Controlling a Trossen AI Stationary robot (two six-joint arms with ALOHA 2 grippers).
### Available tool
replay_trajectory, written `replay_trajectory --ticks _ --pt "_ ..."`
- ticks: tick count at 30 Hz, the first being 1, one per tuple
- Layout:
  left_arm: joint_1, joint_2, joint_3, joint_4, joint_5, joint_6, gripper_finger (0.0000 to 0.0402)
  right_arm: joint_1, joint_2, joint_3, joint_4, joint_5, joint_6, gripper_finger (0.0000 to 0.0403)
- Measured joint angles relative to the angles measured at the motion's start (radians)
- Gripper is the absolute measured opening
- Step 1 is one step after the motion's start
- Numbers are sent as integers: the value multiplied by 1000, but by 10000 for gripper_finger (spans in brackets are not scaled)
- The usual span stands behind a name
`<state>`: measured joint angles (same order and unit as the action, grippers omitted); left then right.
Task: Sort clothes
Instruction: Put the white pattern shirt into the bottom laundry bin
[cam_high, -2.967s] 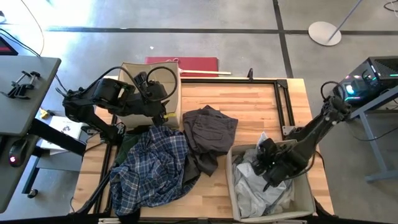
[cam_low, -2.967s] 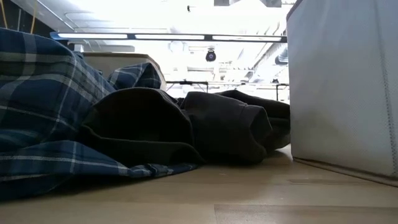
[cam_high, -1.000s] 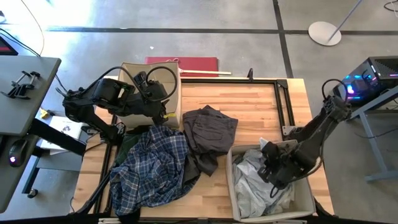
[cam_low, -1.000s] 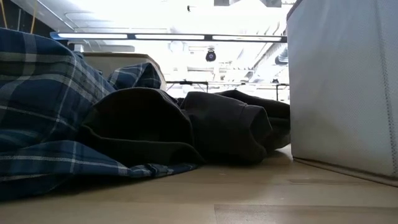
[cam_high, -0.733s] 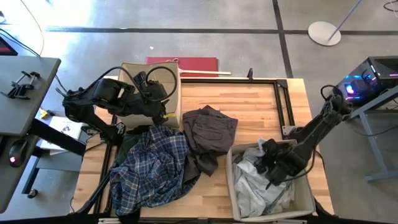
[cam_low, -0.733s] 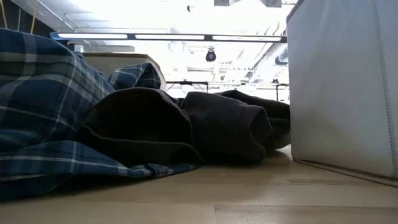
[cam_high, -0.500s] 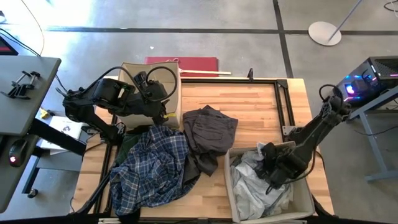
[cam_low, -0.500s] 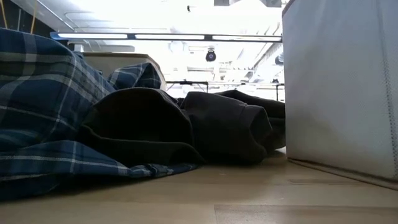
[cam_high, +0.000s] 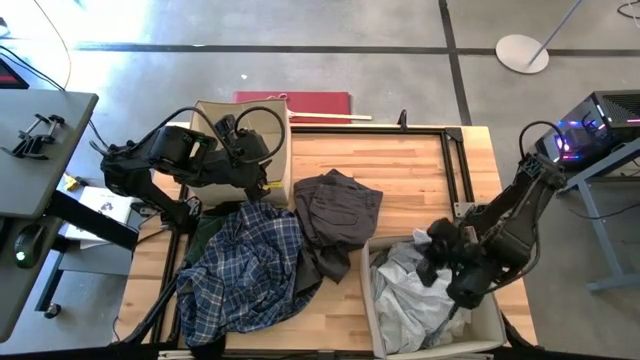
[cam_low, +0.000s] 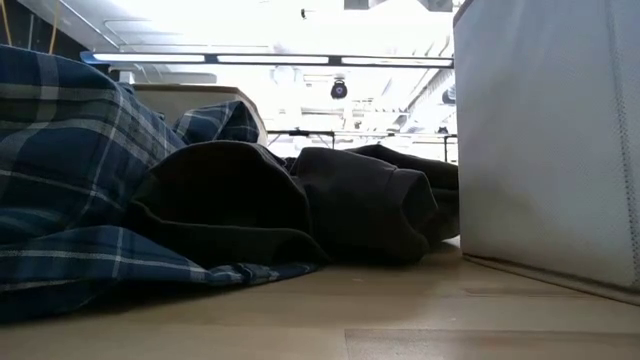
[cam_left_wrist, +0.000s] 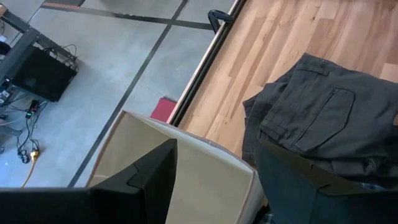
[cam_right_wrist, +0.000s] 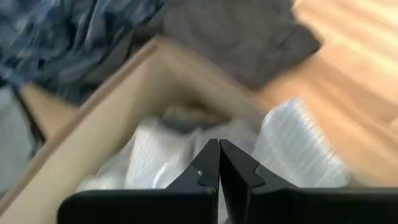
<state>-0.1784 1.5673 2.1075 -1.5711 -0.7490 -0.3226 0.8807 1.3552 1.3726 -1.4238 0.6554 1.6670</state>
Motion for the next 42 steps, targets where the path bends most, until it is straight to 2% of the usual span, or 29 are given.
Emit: replay_trajectory --ticks 3,6,9,19,24,27,31,34,39,42 --pt "0 0 0 0 0 -6 207 -21 0 -37 -82 -37 75 0" --pt "0 0 0 0 1 -8 207 -37 0 -89 -127 -148 130 0" --pt "0 0 0 0 2 -9 207 -38 0 -153 -90 -244 132 0" --pt "0 0 0 0 2 -12 207 -30 0 -419 322 -373 33 0" --pt "0 0 0 0 2 -9 207 -34 -3 -556 502 -529 37 0" --pt "0 0 0 0 2 -8 207 -33 -3 -561 520 -601 34 0" --pt "0 0 0 0 -3 -8 207 -27 0 -462 419 -611 7 0" --pt "0 0 0 0 -6 -8 207 -26 0 -342 302 -570 -21 0" --pt "0 0 0 0 -8 -8 207 -25 0 -162 138 -429 -34 0" --pt "0 0 0 0 -9 -8 207 -15 0 -98 136 -299 -106 0"
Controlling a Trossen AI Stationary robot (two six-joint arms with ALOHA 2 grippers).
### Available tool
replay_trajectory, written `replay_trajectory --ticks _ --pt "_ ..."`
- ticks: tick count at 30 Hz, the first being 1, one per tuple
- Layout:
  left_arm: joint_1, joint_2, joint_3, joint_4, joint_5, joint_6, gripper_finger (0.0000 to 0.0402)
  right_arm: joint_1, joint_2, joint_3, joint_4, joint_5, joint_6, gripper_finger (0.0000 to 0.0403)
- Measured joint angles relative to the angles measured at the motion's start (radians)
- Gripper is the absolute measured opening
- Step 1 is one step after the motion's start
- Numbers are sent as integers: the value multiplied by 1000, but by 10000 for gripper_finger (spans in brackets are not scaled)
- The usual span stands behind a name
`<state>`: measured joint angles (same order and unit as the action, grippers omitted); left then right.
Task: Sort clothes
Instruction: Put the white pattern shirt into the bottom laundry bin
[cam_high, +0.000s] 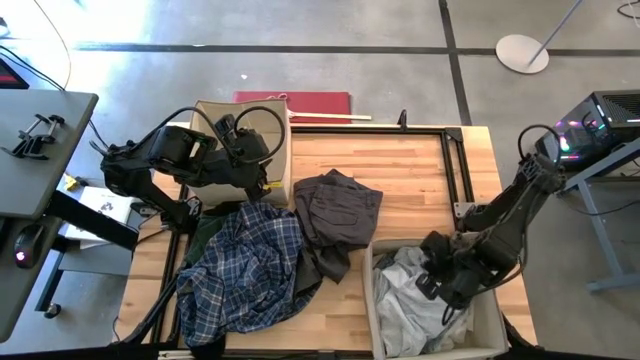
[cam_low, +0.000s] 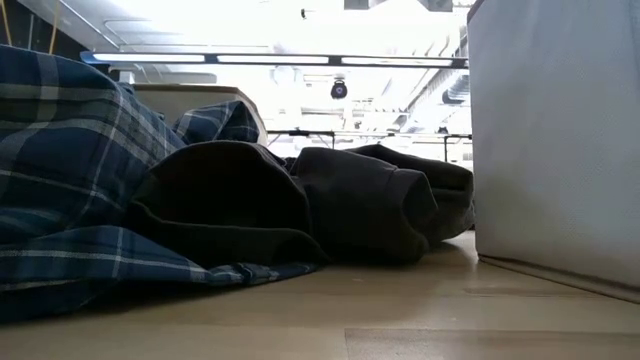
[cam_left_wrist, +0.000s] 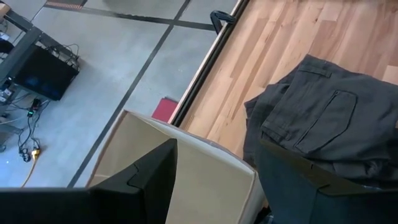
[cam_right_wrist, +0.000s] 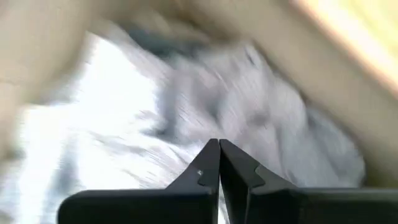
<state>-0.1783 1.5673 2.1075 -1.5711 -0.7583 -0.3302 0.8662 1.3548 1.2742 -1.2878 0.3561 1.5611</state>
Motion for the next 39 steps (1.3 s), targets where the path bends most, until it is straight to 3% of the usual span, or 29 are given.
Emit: replay_trajectory --ticks 7,11,15,22,27,33,39 --pt "-8 -3 -148 40 -39 4 207 34 4 -20 324 323 -387 0" --pt "-45 -4 -311 183 -21 55 207 34 20 -102 528 250 -517 0" --pt "-88 -3 -474 450 130 165 207 34 48 -193 594 166 -460 0" --pt "-120 -3 -735 1062 525 393 207 30 66 -360 629 96 -194 12" --pt "-111 0 -893 1389 547 478 207 30 65 -425 671 110 -146 67" --pt "-78 73 -942 1460 563 491 218 31 65 -437 669 202 -154 131" --pt "-40 212 -944 1591 647 492 261 31 65 -438 667 280 -182 150"
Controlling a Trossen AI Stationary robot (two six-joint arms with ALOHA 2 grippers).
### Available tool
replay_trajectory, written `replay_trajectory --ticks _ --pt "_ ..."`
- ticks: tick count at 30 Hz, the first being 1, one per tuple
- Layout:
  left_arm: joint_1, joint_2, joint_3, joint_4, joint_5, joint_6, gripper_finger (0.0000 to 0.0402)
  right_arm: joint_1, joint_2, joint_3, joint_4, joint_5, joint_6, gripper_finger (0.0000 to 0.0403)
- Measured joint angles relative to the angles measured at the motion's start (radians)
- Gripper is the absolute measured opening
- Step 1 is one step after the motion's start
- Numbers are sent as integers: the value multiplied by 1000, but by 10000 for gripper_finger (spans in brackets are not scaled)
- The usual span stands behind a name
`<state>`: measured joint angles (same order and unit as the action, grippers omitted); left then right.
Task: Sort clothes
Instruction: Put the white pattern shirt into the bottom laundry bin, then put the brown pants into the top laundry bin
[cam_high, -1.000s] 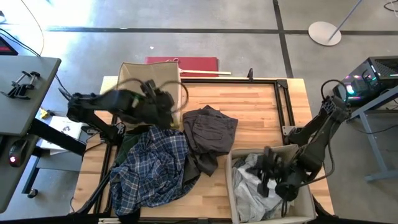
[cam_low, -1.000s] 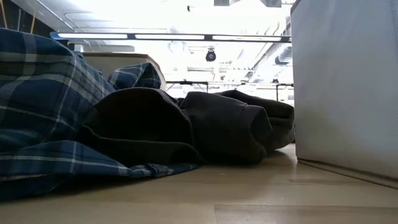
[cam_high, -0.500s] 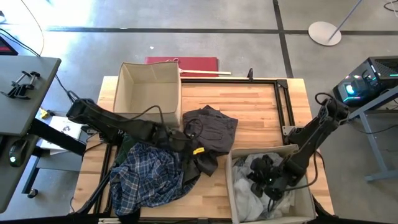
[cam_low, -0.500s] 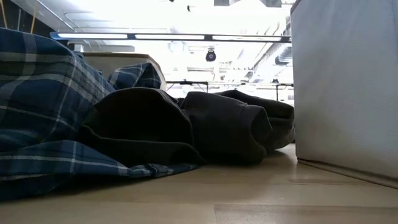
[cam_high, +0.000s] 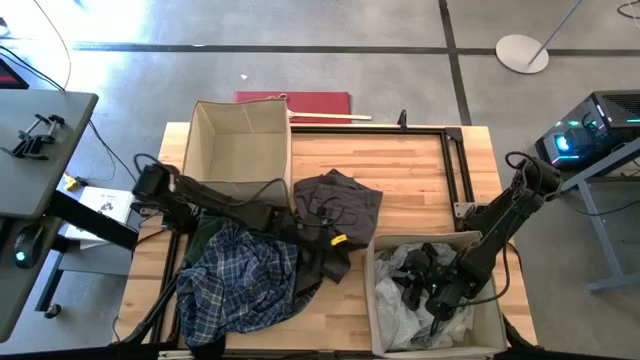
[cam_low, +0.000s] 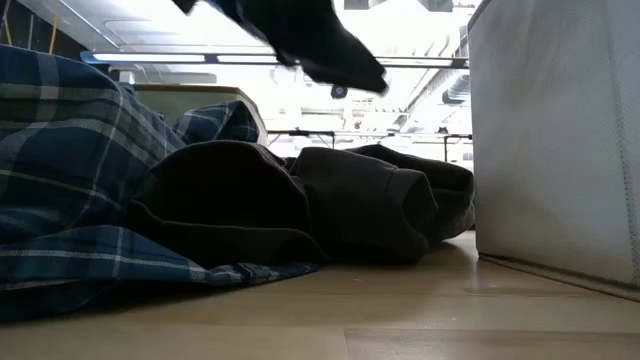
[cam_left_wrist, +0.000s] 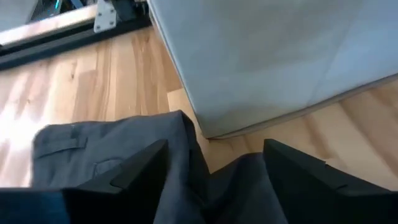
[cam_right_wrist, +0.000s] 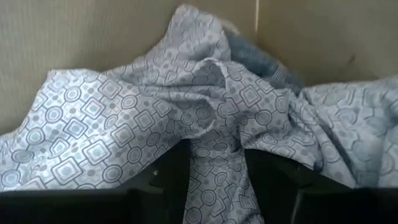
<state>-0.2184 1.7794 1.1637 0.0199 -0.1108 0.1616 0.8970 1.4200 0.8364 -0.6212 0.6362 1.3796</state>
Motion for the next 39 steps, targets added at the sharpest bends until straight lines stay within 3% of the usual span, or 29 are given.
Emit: replay_trajectory --ticks 6,11,14,19,25,26,31,39 --pt "48 116 0 35 -34 -31 294 0 0 0 2 30 0 151" --pt "79 203 1 14 -150 -75 295 0 0 0 3 41 0 151" --pt "101 248 3 -12 -161 -104 286 0 0 0 4 59 0 151" --pt "121 305 9 -42 -161 -138 219 0 0 0 5 79 0 151" --pt "123 318 8 -49 -173 -134 39 0 0 0 5 98 0 151" --pt "124 309 6 -52 -172 -132 24 0 0 0 5 97 0 151" --pt "125 243 33 -123 -176 -86 22 0 0 0 6 102 0 151" --pt "103 11 134 -189 -294 60 7 0 1 0 14 136 0 151"
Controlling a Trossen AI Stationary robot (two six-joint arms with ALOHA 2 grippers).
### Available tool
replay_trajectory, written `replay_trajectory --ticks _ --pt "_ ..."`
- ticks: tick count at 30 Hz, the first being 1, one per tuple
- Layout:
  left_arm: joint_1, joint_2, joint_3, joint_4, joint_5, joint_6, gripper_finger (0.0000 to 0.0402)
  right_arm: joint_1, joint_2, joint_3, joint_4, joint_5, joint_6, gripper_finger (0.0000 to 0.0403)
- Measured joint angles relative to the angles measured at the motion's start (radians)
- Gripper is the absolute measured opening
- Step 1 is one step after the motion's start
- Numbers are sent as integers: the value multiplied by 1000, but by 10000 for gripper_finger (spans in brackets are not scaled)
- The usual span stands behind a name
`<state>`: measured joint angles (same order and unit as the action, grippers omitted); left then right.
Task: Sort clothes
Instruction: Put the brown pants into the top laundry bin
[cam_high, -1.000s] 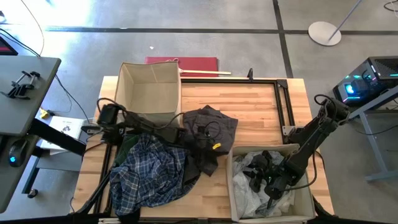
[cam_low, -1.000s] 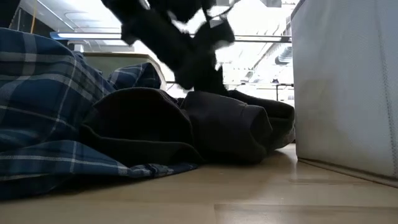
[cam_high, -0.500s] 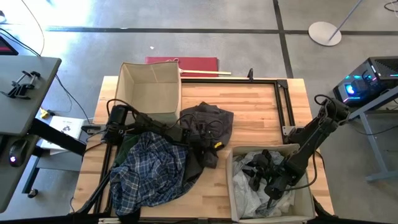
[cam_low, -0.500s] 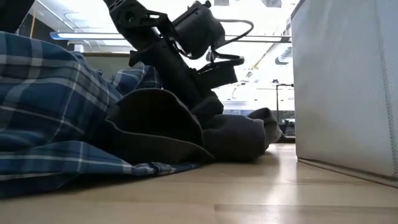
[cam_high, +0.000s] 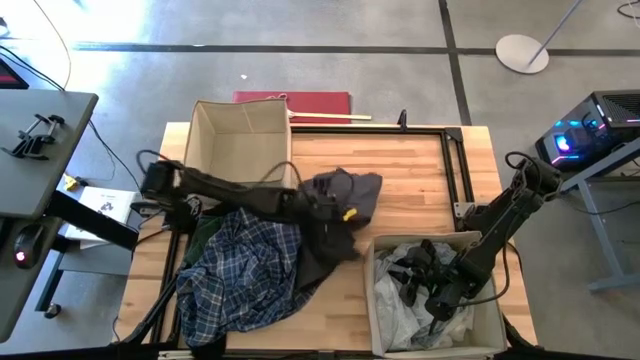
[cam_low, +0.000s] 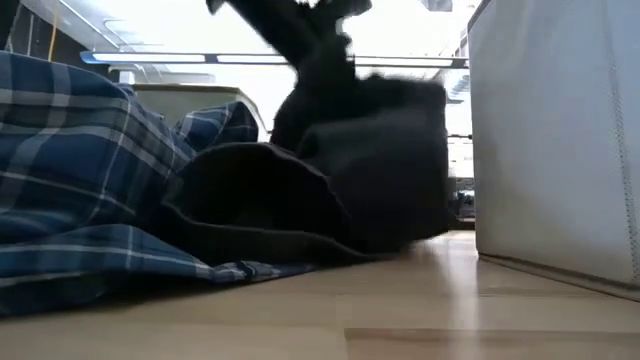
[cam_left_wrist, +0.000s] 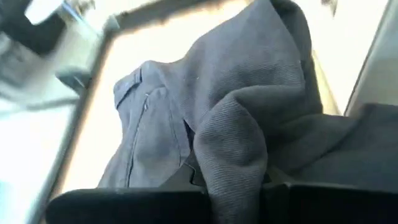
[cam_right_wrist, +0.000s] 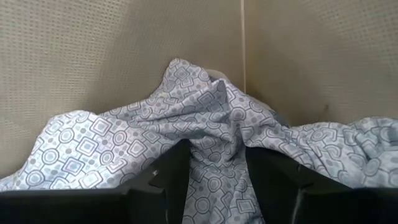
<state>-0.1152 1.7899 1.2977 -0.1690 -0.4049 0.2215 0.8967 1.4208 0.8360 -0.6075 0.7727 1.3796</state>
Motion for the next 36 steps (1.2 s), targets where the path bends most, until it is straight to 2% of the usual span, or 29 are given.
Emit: replay_trajectory --ticks 4,7,15,19,25,28,30,33,36 --pt "-16 -123 47 -3 -26 84 7 0 0 0 0 13 0 151" --pt "-32 -202 90 4 -88 180 7 0 0 0 0 16 0 151" --pt "-65 -328 250 16 -396 560 7 0 0 0 0 26 0 151" --pt "-64 -368 320 88 -557 769 7 0 0 0 0 47 -13 151" --pt "-63 -442 349 179 -734 1009 7 0 0 0 -1 53 -19 151" --pt "-55 -472 349 120 -825 1006 7 0 0 0 -1 53 -19 151" --pt "-36 -491 349 9 -872 946 7 0 0 0 -1 53 -19 151" --pt "19 -514 349 -254 -916 757 7 0 0 0 -1 53 -19 151" --pt "92 -523 349 -594 -940 475 7 0 0 0 -1 53 -19 151"
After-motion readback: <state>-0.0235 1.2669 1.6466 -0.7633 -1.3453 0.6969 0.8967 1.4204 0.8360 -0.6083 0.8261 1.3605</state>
